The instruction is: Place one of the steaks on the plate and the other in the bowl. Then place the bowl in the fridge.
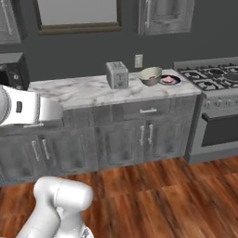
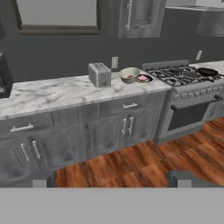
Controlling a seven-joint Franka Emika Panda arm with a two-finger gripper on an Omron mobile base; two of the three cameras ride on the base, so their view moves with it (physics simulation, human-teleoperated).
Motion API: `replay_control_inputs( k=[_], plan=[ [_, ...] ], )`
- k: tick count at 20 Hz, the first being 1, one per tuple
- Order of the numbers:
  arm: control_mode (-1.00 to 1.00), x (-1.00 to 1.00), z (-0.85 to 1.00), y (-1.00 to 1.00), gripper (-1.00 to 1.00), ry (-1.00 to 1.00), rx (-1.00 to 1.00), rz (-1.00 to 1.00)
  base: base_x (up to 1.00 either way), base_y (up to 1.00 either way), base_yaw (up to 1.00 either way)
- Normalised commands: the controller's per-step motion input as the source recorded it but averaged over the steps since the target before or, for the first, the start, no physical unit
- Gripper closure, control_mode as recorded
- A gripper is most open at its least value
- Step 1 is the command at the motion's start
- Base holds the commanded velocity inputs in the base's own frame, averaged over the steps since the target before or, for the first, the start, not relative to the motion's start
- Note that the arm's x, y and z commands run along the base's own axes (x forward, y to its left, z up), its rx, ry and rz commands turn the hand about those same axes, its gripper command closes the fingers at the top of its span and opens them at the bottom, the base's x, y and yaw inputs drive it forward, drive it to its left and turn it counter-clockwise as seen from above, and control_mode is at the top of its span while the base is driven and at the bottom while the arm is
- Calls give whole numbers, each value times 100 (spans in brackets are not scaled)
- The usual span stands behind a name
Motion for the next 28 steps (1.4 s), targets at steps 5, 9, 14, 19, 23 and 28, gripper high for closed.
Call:
replay_control_inputs(
  k=[5,9,14,19,23,28],
  plan=[
    [100,0,0,0,-100,0,0,0,100,-24,-12],
    [100,0,0,0,-100,0,0,0,100,-62,-3],
    [100,0,0,0,-100,0,0,0,100,-73,0],
    [100,0,0,0,-100,0,0,0,100,-25,-1],
    [100,0,0,0,-100,0,0,0,100,4,-4],
    [100,0,0,0,-100,0,0,0,100,23,-1]
  ],
)
